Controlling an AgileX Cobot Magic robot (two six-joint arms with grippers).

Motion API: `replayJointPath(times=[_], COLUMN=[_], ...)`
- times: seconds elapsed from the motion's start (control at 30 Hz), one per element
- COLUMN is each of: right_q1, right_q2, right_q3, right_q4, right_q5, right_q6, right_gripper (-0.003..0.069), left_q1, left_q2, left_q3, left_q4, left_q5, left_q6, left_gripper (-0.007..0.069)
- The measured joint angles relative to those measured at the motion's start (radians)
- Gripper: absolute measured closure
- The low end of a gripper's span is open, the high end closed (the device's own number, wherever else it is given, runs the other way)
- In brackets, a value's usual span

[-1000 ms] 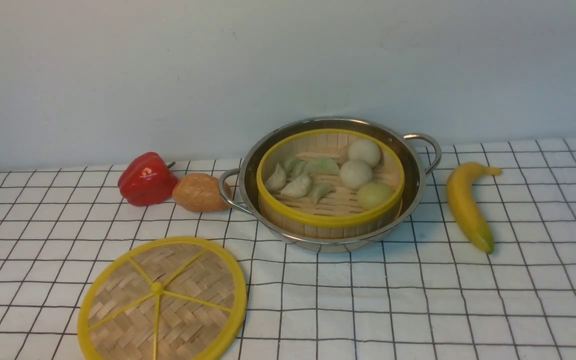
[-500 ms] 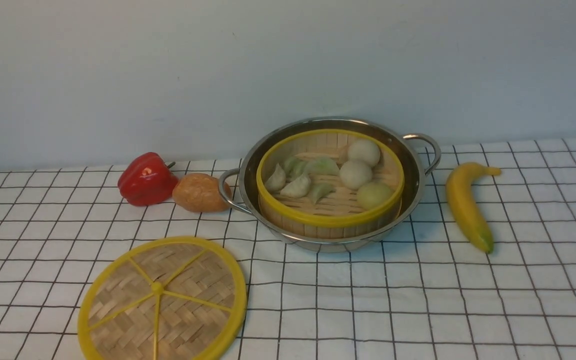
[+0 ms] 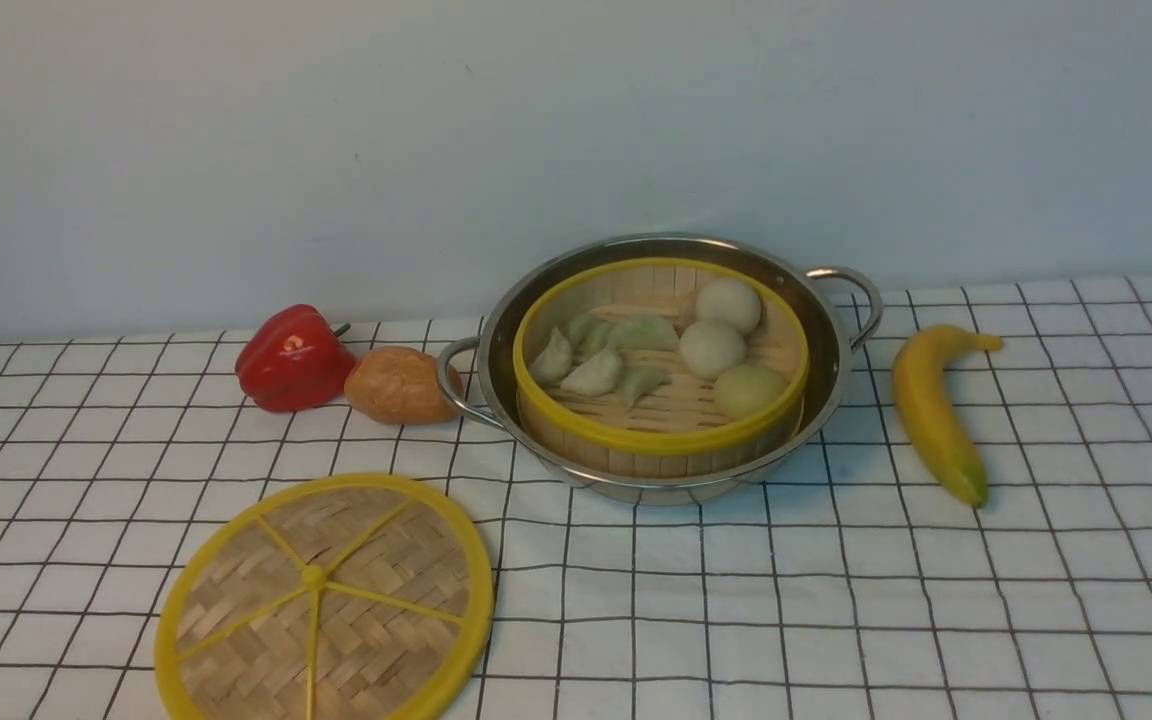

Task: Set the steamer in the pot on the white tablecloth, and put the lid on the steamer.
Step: 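Grasp the bamboo steamer lid lying on the table by its centre knob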

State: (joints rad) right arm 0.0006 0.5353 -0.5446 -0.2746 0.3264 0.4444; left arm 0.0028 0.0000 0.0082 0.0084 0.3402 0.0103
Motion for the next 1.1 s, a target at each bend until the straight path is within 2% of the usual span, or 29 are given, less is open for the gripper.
replayJointPath(times=[0.1,0.3,0.43,0.67,0.8,0.9,1.0,1.03,1.1], right_q1=[-0.064,-0.083,-0.081,-0.081,-0.081,-0.073,-0.071,-0.071,-0.071], right_q2=[-0.167,-0.413,-0.489,-0.514,-0.516,-0.518,-0.518,-0.518,-0.518], right_q3=[0.228,0.514,0.550,0.554,0.554,0.554,0.554,0.554,0.554], right_q4=[0.001,-0.037,-0.044,-0.037,-0.037,0.021,0.153,0.161,0.224], right_q5=[-0.149,-0.201,-0.196,-0.006,0.005,0.009,0.009,0.009,0.009], right_q6=[0.000,-0.027,-0.030,0.002,-0.004,-0.080,-0.255,-0.266,-0.370], right_gripper=[0.0617,0.0599,0.0587,0.0567,0.0554,0.0543,0.0534,0.0533,0.0524], left_q1=[0.000,0.000,0.000,0.000,0.000,0.000,0.000,0.000,0.000], left_q2=[0.000,0.000,0.000,0.000,0.000,0.000,0.000,0.000,0.000], left_q3=[0.000,0.000,0.000,0.000,0.000,0.000,0.000,0.000,0.000], left_q4=[0.000,0.000,0.000,0.000,0.000,0.000,0.000,0.000,0.000], left_q5=[0.000,0.000,0.000,0.000,0.000,0.000,0.000,0.000,0.000], left_q6=[0.000,0.000,0.000,0.000,0.000,0.000,0.000,0.000,0.000], left_gripper=[0.0109,0.0109,0.0109,0.0109,0.0109,0.0109,0.0109,0.0109,0.0109])
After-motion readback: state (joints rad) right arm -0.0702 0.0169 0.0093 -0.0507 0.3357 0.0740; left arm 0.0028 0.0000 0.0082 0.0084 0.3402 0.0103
